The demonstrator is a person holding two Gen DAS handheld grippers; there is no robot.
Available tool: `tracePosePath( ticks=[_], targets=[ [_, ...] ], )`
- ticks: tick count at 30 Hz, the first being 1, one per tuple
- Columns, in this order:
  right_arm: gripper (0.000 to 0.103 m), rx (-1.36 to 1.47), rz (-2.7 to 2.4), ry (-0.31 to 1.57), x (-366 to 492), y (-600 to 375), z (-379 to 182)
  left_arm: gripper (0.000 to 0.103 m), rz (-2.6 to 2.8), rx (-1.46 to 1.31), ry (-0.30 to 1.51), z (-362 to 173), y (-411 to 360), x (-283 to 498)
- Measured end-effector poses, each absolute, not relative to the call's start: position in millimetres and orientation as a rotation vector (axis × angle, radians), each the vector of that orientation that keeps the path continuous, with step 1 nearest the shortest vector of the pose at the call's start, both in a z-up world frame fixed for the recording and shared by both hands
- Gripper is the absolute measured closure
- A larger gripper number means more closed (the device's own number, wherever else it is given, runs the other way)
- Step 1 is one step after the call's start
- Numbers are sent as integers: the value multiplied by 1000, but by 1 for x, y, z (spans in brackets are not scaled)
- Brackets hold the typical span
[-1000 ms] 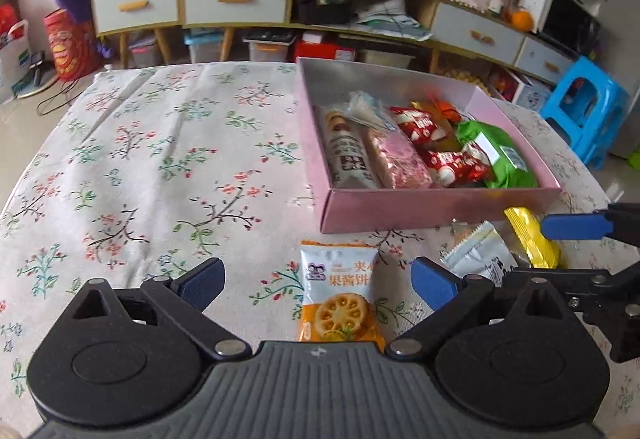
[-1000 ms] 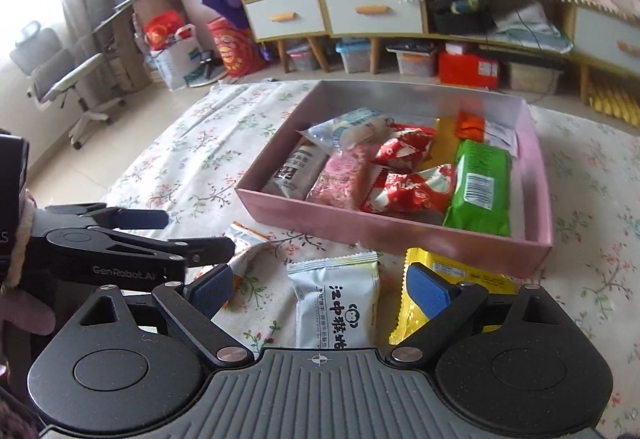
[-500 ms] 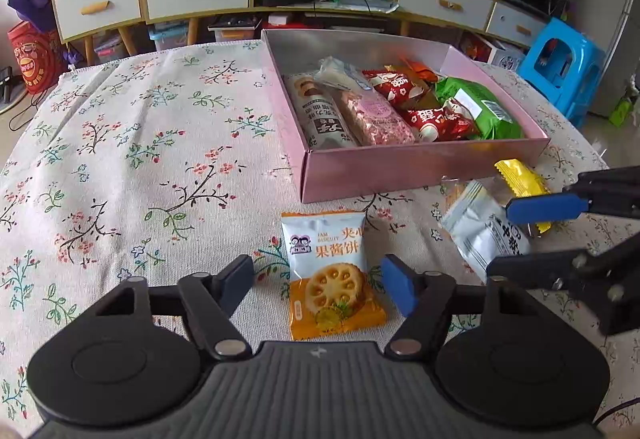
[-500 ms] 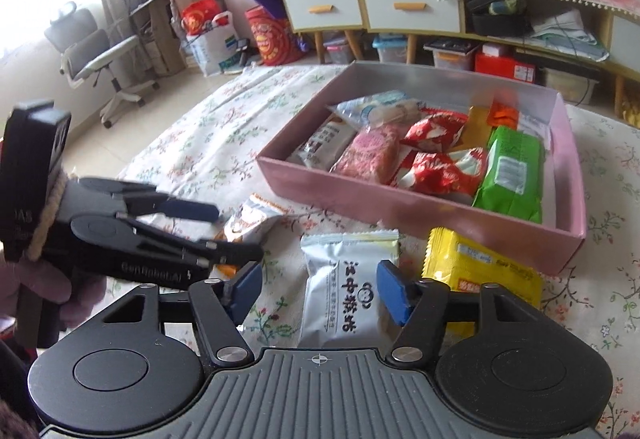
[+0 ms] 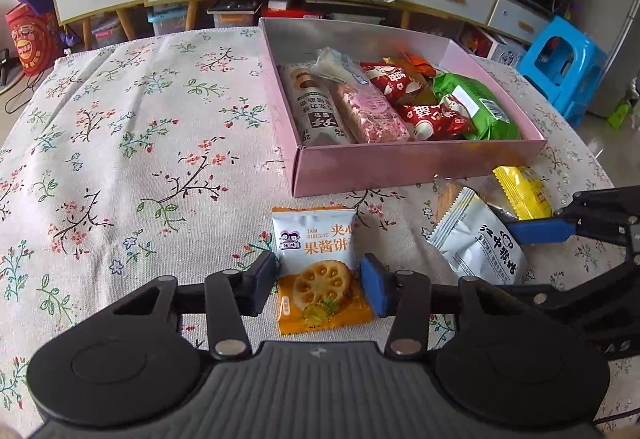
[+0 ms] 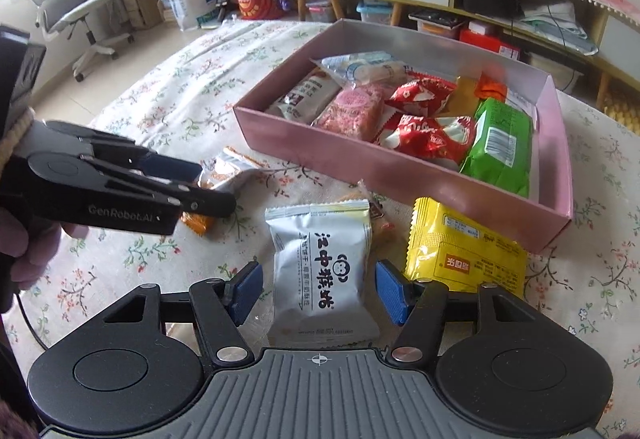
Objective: Organize snacks
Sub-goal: 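Grasp the orange cookie packet with left tool while right tool grasps silver packet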
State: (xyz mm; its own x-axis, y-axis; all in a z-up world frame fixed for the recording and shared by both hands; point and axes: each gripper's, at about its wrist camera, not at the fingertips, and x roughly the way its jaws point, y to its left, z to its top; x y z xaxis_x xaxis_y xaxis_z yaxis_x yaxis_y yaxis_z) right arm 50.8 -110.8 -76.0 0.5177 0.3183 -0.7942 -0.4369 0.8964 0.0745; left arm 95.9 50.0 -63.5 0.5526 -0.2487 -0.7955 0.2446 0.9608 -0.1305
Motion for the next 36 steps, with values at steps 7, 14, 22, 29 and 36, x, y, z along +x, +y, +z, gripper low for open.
tracePosePath(
  ticks=[7, 14, 22, 29, 36],
  targets=[
    [56, -172, 435, 939, 53, -104, -80, 66, -282, -30, 953, -62, 54, 95],
    [57, -48, 437, 966, 60, -117, -66, 67, -287, -57, 988, -53, 54, 95],
    [57, 135, 443, 974, 68, -134, -46, 67, -310, -123, 975, -34, 55, 91],
    [57, 215, 391, 910, 85, -150, -25, 67, -302, -208, 909, -16, 57, 102],
    [57, 320, 273, 896, 112, -171, -22, 67, -280, -259, 889, -15, 44, 123]
  ],
)
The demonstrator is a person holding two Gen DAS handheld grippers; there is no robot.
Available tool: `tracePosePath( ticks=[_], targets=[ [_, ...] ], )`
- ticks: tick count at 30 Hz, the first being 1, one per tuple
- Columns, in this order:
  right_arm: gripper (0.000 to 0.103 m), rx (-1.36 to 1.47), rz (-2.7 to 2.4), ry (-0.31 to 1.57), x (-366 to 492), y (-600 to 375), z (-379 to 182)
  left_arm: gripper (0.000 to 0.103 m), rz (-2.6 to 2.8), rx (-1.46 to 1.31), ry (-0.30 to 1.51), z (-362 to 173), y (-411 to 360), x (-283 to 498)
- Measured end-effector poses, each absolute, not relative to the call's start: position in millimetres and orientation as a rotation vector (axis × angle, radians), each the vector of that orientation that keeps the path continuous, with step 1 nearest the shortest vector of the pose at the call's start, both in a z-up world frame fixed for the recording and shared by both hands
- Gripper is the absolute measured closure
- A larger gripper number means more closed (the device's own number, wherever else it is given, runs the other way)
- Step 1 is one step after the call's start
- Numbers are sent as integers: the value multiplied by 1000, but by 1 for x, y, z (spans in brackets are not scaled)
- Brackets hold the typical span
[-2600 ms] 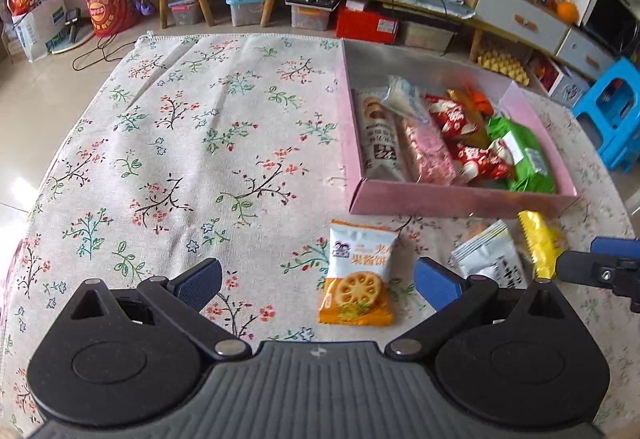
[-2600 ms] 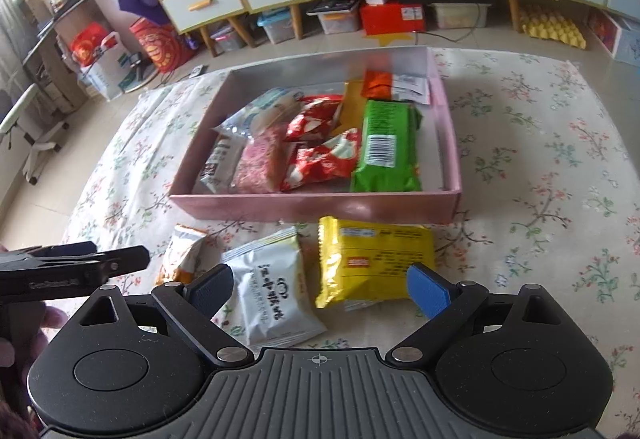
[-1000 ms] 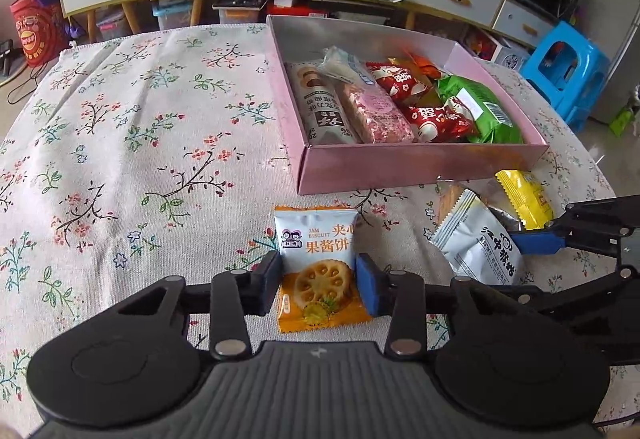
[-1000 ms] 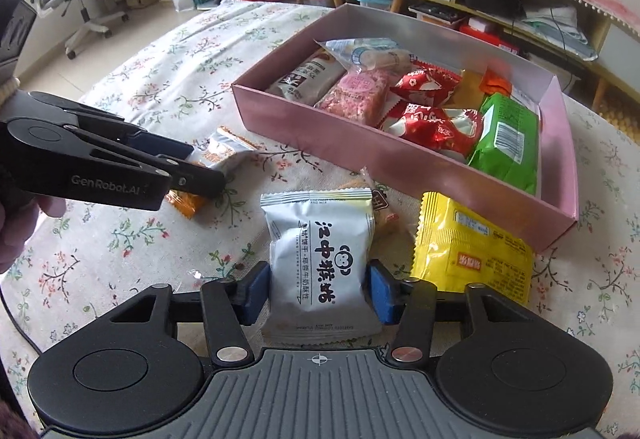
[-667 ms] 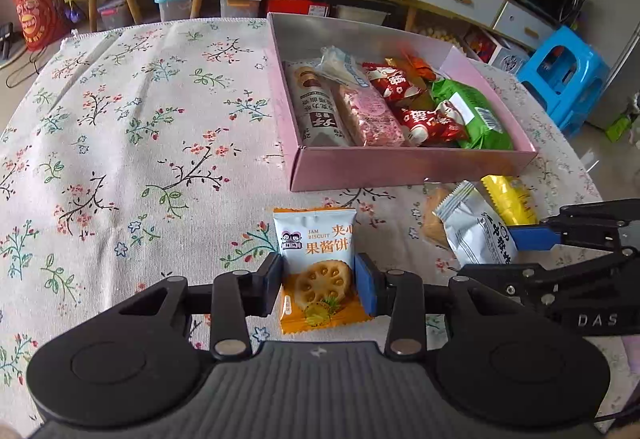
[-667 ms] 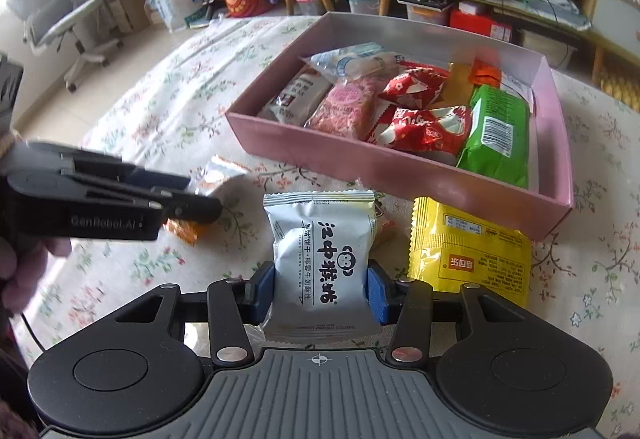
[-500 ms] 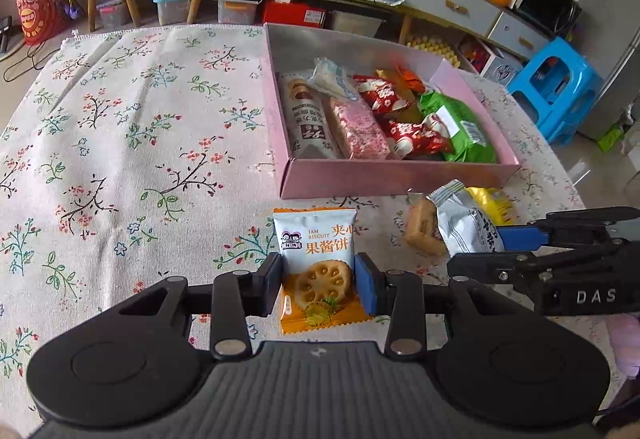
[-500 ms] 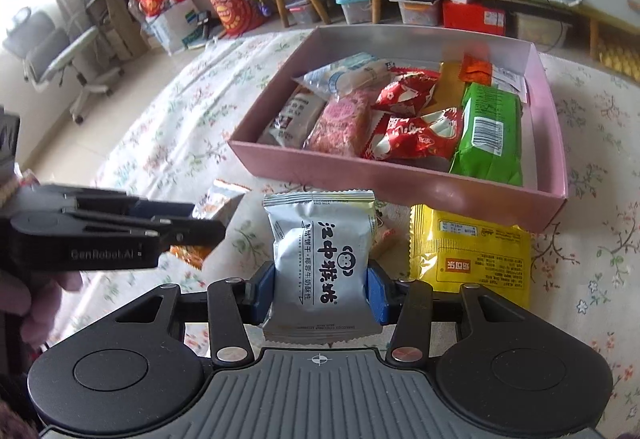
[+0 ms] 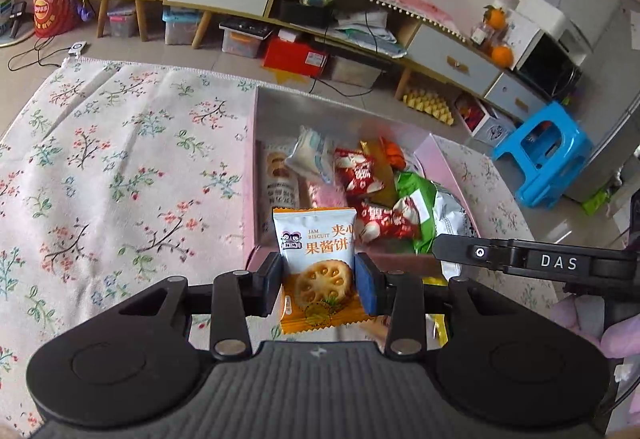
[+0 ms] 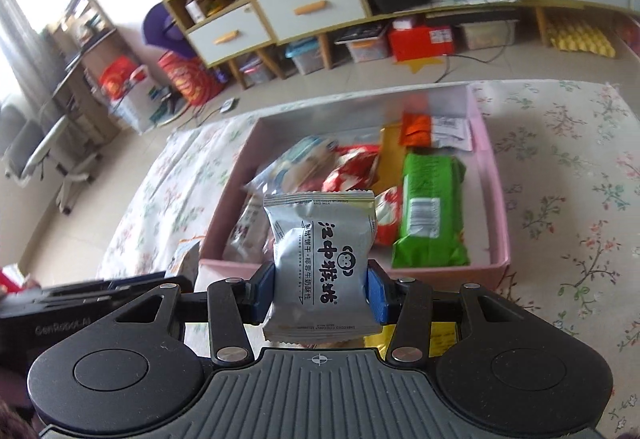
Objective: Organize snacks
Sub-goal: 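Grasp the orange cookie packet with left tool while right tool grasps silver packet, then carry both packets into the pink box and open both tools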
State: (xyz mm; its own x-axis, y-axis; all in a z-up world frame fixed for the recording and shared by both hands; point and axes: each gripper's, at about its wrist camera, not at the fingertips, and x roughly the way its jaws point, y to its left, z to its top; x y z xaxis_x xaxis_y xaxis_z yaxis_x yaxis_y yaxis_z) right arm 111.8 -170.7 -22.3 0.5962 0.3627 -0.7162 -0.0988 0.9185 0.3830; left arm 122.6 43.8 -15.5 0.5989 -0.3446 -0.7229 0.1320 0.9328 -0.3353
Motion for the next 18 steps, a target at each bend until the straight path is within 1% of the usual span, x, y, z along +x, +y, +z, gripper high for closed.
tracePosePath(
  ticks=[9, 18],
  targets=[
    [57, 423, 194, 901, 140, -184, -35, 67, -260, -263, 845, -24, 25, 150],
    [57, 519, 198, 907, 155, -193, -48, 67, -166, -221, 873, -36, 18, 172]
  ],
)
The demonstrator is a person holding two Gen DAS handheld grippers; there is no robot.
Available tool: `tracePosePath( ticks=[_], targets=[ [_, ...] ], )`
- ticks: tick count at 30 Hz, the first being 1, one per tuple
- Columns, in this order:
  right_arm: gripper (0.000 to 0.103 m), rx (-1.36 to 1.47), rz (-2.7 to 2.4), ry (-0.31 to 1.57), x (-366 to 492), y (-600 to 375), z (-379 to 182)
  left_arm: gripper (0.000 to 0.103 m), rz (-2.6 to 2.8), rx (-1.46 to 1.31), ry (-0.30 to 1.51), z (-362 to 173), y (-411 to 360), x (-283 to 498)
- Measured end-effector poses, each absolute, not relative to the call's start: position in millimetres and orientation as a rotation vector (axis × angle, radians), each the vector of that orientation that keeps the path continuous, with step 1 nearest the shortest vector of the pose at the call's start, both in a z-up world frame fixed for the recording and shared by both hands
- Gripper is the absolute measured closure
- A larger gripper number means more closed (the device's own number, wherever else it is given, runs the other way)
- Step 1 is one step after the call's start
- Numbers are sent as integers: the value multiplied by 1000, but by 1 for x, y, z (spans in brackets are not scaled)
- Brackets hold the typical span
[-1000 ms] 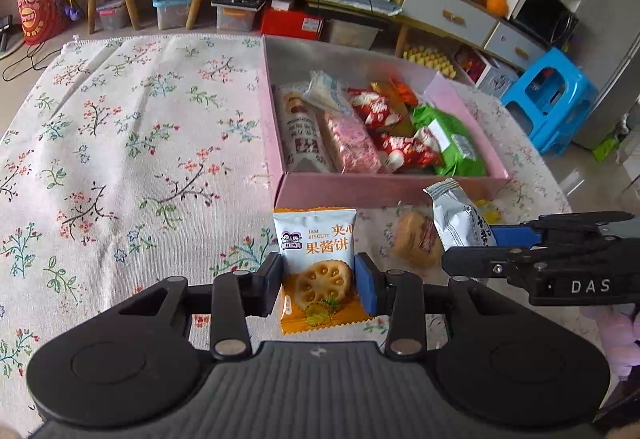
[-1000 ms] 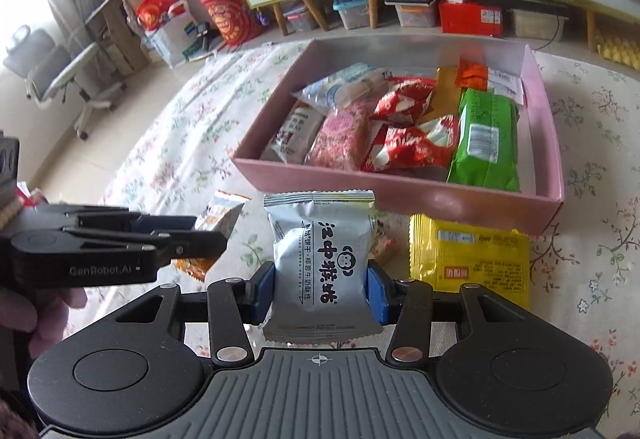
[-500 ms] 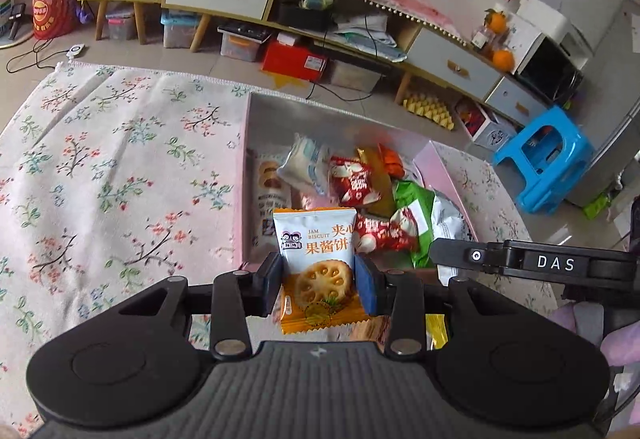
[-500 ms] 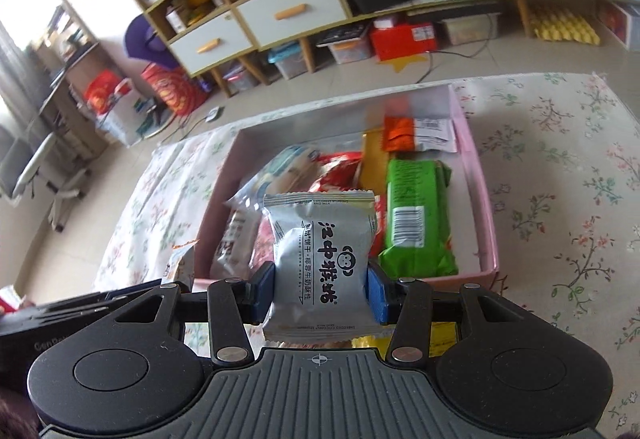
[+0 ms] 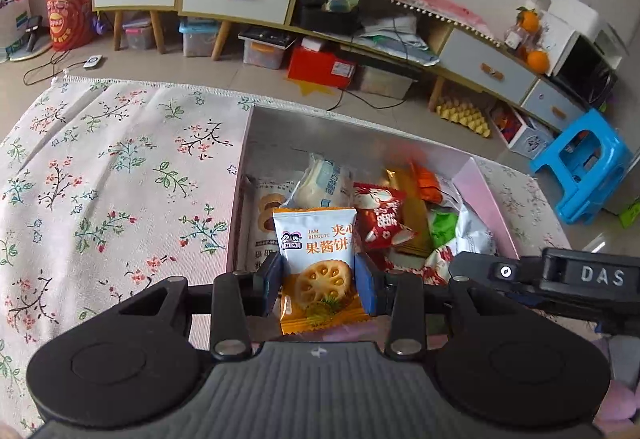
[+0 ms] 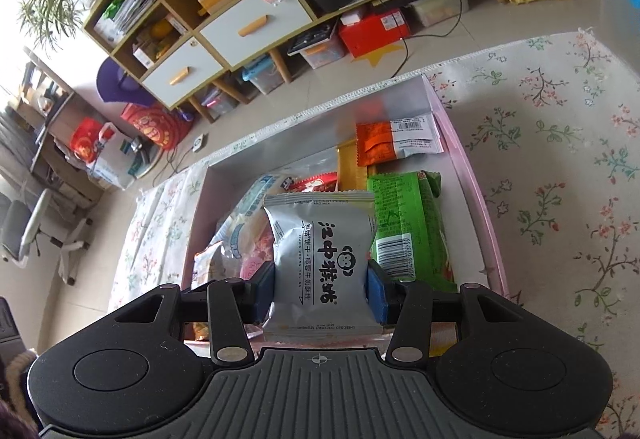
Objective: Organize snacks
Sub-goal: 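Carry both packets into the pink box and open both tools, then withdraw both tools from the box toward the remaining snacks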
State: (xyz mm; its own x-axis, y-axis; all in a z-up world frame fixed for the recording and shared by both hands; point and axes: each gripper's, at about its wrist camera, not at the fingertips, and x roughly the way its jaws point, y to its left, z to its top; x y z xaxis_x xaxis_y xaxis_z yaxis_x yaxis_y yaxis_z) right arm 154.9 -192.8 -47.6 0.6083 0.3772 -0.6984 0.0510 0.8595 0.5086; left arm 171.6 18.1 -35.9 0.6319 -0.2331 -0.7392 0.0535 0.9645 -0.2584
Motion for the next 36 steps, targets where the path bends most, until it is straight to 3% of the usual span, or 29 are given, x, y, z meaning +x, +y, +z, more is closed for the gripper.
tracePosePath(
  ticks=[15, 18, 22, 26, 33, 36],
  targets=[
    [54, 563, 221, 873, 165, -198, -58, 66, -154, -208, 791, -38, 18, 179],
    [47, 578, 218, 872, 163, -201, -57, 63, -157, -251, 794, -35, 23, 178],
    [34, 580, 232, 846, 158, -205, -48, 50, -146, -293, 816, -33, 28, 170],
    [33, 568, 247, 847, 148, -210, -39, 38, -151, -309, 842, -24, 30, 158],
    [18, 498, 255, 865, 125, -209, -23, 27, -100, -280, 887, -7, 31, 132],
    [18, 438, 267, 882, 115, -204, -21, 18, -96, -204, 874, -1, 26, 121]
  ],
)
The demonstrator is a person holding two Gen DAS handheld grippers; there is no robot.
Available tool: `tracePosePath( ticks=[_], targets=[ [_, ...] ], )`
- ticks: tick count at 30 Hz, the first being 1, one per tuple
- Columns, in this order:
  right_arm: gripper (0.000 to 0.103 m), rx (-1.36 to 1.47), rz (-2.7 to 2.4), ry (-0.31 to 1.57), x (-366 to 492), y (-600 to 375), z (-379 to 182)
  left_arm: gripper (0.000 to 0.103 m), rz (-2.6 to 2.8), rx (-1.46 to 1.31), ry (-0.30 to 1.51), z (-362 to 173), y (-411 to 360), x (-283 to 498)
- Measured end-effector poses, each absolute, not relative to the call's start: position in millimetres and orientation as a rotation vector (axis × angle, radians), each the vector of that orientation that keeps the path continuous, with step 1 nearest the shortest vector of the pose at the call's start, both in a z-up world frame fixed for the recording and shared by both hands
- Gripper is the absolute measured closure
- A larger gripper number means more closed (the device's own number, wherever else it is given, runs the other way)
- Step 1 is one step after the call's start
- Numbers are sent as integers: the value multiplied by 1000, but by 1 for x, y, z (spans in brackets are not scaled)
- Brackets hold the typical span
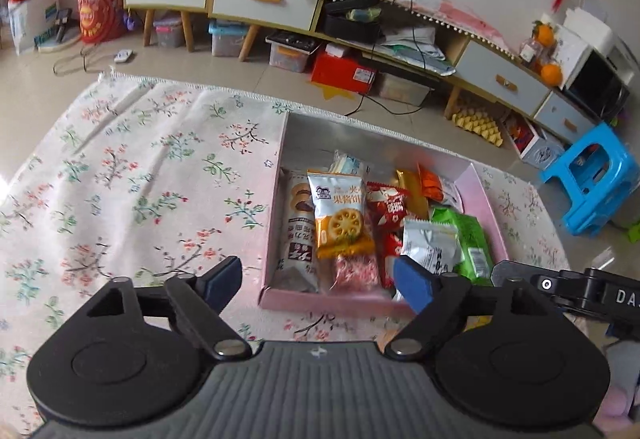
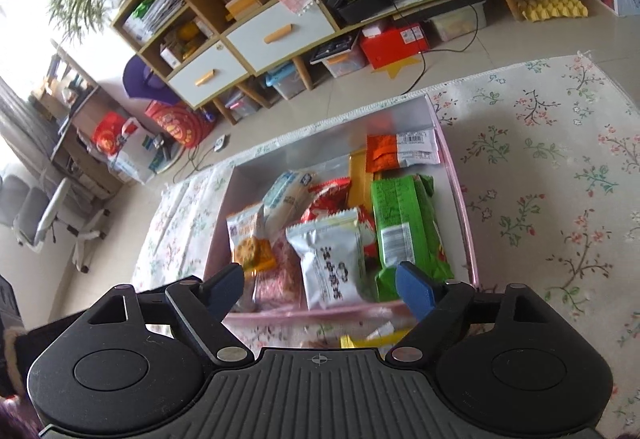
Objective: Organize snacks
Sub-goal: 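Withdraw both tools from the box toward the remaining snacks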
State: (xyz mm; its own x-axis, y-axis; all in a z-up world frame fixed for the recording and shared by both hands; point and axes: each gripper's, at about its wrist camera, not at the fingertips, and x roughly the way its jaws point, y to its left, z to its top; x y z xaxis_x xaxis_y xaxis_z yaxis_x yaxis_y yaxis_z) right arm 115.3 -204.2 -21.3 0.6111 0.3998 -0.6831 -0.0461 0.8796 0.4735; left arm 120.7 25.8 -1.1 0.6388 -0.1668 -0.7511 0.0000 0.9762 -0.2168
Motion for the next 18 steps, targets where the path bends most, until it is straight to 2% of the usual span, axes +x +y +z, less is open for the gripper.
tracePosePath(
  ticks=[4, 12, 18],
  targets=[
    [15, 324, 223, 900, 105, -196, -22, 5, -94, -152, 856, -3, 25, 109],
    [15, 201, 169, 964, 90, -189, -37, 3, -150, -7, 871, -10, 13, 95],
    [15, 257, 145, 990, 90, -192, -40, 2, -172, 29, 887, -22, 14, 90]
  ],
)
